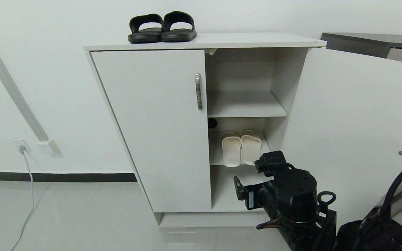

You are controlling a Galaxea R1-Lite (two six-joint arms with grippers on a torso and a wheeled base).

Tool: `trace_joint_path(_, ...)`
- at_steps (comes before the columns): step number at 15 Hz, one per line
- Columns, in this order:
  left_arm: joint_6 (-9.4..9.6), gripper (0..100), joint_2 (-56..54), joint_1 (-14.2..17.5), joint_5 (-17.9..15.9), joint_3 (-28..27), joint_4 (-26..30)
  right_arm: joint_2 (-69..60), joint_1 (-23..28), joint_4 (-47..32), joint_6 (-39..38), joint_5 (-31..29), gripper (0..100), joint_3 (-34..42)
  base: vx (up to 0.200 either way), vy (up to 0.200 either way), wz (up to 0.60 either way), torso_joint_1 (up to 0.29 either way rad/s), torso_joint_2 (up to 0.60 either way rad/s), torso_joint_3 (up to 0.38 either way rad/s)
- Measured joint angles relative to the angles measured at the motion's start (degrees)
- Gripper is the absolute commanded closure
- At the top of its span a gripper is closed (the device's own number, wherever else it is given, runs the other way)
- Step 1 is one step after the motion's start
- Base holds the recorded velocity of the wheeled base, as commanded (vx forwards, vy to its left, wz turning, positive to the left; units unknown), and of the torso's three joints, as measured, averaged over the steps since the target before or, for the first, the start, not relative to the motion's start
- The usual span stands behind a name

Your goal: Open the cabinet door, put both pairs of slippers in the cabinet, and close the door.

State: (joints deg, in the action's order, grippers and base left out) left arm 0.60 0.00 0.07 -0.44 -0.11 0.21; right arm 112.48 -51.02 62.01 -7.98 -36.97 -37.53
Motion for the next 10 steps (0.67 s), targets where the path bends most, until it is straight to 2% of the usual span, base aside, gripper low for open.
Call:
trace_joint_path(7,-0.09,100,0.0,0.0,-0.07,0.04,0.0,-0.02,-0.13,0.06,0.0,-0.09,0,-0.11,0.0,0.0,0.0,0.0,0.0,0.0)
trace_joint_path(10,-0.09,100,0.0,0.0,-0.1,0.01,0.01,-0.02,-0.22,0.06,0.0,-0.11,0,-0.04,0.0,0.2,0.0,0.005,0.0,0.001)
